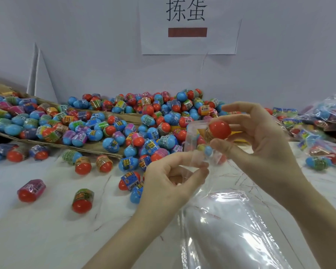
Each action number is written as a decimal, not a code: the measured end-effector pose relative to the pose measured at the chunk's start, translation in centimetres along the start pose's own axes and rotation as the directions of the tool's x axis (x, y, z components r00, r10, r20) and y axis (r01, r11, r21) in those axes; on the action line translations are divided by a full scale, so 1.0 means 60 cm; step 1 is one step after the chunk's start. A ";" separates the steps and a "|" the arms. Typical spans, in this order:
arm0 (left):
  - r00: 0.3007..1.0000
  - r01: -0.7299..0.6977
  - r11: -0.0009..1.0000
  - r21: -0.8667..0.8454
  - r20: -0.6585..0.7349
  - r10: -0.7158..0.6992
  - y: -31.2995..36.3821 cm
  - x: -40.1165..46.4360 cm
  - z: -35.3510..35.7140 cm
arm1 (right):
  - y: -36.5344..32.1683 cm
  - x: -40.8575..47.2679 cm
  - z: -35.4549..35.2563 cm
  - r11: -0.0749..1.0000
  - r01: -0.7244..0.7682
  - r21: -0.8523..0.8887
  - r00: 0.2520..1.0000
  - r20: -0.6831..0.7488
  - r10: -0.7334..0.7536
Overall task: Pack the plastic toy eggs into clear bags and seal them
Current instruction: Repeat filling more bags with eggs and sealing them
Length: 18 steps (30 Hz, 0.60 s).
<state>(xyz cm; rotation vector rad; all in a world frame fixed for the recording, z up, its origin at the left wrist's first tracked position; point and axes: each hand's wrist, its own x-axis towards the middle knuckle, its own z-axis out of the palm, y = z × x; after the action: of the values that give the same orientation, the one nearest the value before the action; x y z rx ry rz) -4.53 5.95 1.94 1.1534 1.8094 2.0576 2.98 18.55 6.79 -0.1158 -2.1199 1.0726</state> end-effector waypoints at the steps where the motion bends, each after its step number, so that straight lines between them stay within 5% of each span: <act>1: 1.000 -0.003 1.000 0.006 0.006 0.003 0.000 0.000 -0.001 | -0.001 -0.001 0.000 1.000 0.007 -0.002 1.000 0.017 -0.007; 13: 0.998 -0.004 1.000 0.002 0.061 0.004 0.007 -0.001 0.001 | 0.001 -0.005 -0.004 0.949 0.195 -0.249 0.952 0.282 -0.121; 18: 0.995 -0.014 1.000 0.003 0.095 0.014 0.004 -0.001 -0.002 | -0.010 -0.002 -0.011 0.975 0.148 -0.168 0.979 0.163 -0.120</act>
<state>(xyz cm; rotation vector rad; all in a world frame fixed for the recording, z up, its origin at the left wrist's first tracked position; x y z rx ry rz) -4.47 5.77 2.16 1.2456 1.7671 1.9718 3.64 18.57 7.42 0.0250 -2.3240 0.8331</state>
